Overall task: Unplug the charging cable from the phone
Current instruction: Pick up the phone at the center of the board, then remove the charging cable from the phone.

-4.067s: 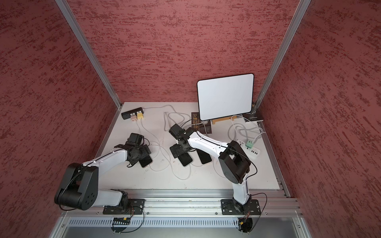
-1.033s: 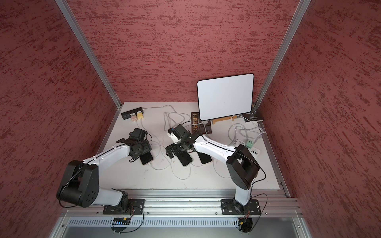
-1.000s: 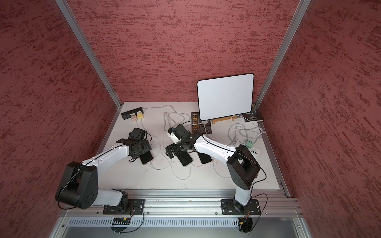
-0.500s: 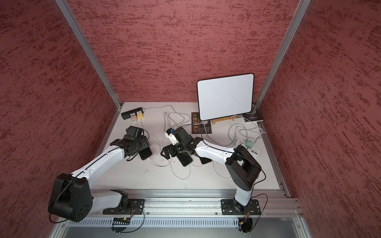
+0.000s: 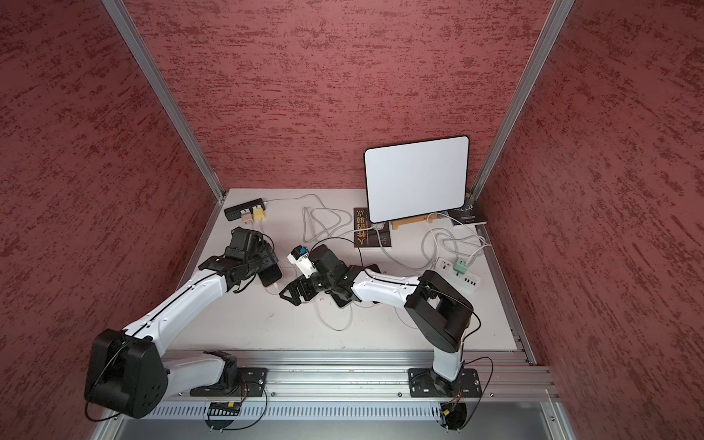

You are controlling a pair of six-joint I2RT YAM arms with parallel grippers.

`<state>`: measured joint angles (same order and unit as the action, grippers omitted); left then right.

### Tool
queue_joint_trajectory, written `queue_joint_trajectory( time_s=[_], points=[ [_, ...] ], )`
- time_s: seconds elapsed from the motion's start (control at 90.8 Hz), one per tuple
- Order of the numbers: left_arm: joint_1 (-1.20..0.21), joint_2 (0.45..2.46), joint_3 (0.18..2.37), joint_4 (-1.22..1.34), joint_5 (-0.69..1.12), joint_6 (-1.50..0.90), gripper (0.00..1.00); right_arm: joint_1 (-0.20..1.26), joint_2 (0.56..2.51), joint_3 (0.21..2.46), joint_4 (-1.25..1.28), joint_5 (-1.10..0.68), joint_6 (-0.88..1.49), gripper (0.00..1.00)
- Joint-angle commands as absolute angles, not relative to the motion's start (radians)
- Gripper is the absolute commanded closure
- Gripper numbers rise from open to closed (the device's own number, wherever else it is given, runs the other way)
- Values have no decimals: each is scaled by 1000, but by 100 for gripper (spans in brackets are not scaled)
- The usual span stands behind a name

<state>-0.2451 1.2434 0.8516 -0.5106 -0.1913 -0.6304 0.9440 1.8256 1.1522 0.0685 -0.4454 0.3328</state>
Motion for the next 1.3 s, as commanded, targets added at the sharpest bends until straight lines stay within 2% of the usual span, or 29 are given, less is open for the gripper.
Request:
queue_joint_trajectory(
  time_s=[0.0, 0.143, 0.342, 0.463, 0.727, 1.289],
  points=[
    [-254, 1217, 895, -463, -191, -615, 66, 957, 1859, 1170, 137, -473, 331, 8],
    [-255, 1207, 901, -463, -187, -612, 66, 960, 1888, 1182, 162, -492, 331, 17],
    [-255, 1195, 896, -463, -191, -612, 66, 962, 1921, 1199, 191, -498, 329, 37],
    [-255, 1193, 893, -463, -192, -611, 66, 962, 1946, 1221, 196, -506, 328, 44],
    [-255, 1189, 893, -461, -192, -611, 66, 962, 1986, 1250, 208, -515, 331, 52],
    [-251, 1192, 878, -447, -202, -609, 66, 962, 2025, 1266, 227, -529, 342, 89]
  ],
)
